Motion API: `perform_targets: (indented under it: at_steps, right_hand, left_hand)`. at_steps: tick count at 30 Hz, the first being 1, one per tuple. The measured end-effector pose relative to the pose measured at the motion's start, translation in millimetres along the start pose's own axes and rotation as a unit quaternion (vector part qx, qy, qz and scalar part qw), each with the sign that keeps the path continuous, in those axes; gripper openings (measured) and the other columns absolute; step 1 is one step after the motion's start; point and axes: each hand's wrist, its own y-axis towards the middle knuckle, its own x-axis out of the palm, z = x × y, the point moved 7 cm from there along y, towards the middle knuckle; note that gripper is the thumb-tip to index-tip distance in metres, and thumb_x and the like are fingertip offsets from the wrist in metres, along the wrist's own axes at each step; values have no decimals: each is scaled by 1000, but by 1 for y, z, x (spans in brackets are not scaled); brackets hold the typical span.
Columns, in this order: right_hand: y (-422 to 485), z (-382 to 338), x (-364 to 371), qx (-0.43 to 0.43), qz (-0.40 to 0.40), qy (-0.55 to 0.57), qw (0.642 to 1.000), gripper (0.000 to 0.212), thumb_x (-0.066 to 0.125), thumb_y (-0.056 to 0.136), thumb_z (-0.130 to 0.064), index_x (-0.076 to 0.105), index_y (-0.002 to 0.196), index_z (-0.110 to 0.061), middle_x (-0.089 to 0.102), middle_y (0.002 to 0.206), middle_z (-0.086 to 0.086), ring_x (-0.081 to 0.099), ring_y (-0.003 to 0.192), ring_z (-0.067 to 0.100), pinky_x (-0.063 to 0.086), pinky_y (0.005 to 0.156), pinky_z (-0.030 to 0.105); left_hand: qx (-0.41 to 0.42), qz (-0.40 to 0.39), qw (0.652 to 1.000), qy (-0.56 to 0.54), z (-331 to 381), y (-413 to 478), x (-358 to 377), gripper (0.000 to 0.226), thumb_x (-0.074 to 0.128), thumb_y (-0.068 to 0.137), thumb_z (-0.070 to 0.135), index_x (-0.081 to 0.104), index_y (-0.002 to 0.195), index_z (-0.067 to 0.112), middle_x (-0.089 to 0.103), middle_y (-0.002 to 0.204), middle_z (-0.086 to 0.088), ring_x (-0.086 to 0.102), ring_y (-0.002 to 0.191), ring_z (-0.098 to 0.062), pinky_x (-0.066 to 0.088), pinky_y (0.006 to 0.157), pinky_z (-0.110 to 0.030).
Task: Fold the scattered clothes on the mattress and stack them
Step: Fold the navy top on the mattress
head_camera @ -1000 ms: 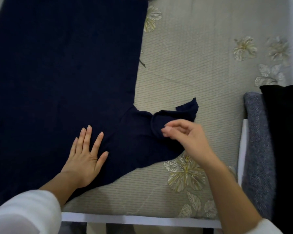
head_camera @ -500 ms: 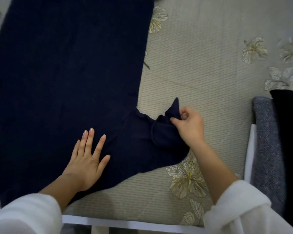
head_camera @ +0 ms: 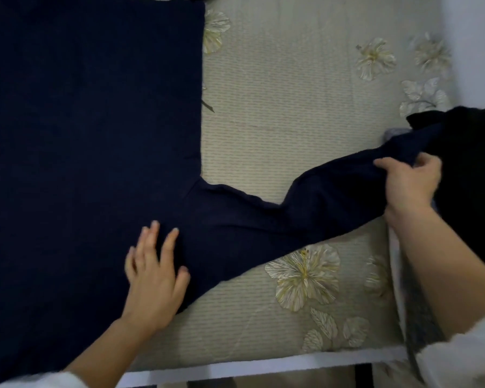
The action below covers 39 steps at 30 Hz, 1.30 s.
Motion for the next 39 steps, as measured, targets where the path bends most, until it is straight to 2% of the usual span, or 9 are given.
perform_targets:
  at_steps: [4, 7, 11, 15, 18, 21, 29, 33, 39]
  right_hand:
    - [23, -12, -50, -20, 46, -27, 998, 67, 71, 71, -4, 40, 130, -13, 41, 114, 0, 47, 92, 3, 49, 87, 24]
    - [32, -19, -72, -64, 48, -56, 995, 71, 71, 70, -1, 37, 133, -10, 40, 114, -3, 45, 86, -4, 44, 75, 3]
    - [32, -15, -77, -80, 32, -70, 994, 70, 75, 69, -3, 38, 129, -9, 45, 115, -4, 50, 101, 5, 38, 71, -3]
    - [24, -8, -64, -68, -1, -85, 994, 71, 79, 70, -8, 40, 129, -11, 48, 115, -3, 51, 104, 8, 44, 88, 16]
    - [9, -7, -49, -57, -22, -77, 995, 69, 80, 69, -8, 42, 126, -10, 51, 113, 0, 55, 100, 11, 48, 85, 22]
    - [-19, -9, -28, -19, -50, -20, 998, 61, 80, 69, -5, 48, 121, -9, 57, 109, 0, 59, 92, 9, 52, 80, 23]
    - [-142, -45, 69, 124, -195, 145, 962, 14, 69, 82, -6, 64, 95, -5, 69, 84, 8, 68, 75, 19, 58, 64, 33]
    - [-209, -87, 133, 127, -258, 180, 941, 13, 65, 84, -5, 64, 96, 0, 68, 83, 14, 68, 75, 24, 57, 65, 38]
    - [-296, -156, 265, 119, -344, 274, 890, 21, 63, 87, -10, 63, 107, -3, 70, 107, 17, 68, 97, 29, 58, 80, 44]
  left_hand:
    - [226, -27, 971, 70, 83, -1, 32, 73, 52, 77, 44, 36, 144, 20, 39, 145, -5, 38, 130, -22, 30, 105, -42]
    - [211, -45, 974, 73, 113, 14, 39, 82, 76, 65, 27, 42, 140, 18, 54, 116, -1, 54, 96, -16, 50, 74, -26]
    - [211, -77, 973, 57, 135, 28, 40, 60, 45, 92, 14, 25, 147, 25, 48, 119, 4, 46, 107, -14, 45, 83, -25]
    - [251, -32, 963, 89, 128, 19, 36, 61, 42, 84, 37, 36, 143, 26, 44, 128, -2, 44, 118, -22, 40, 95, -33]
    - [184, -41, 976, 110, 110, 23, 39, 74, 21, 84, 52, 9, 152, 27, 1, 158, -14, -2, 145, -29, 8, 115, -44]
    - [168, -106, 975, 97, 103, 26, 48, 69, 18, 94, 52, -16, 149, 30, -35, 152, -7, -35, 137, -23, -13, 114, -45]
    - [111, -65, 969, -210, 40, 36, -28, 46, 42, 100, 25, 35, 145, 28, 13, 158, 7, 7, 144, -5, 11, 115, -24]
    - [31, -62, 925, -373, -32, 37, -70, 33, 45, 99, 15, 58, 127, 28, 46, 138, 16, 50, 100, 20, 39, 86, -2]
    - [-158, -77, 763, -622, -144, 38, -105, 26, 39, 102, 24, 63, 113, 26, 67, 117, 3, 64, 106, -12, 49, 94, -33]
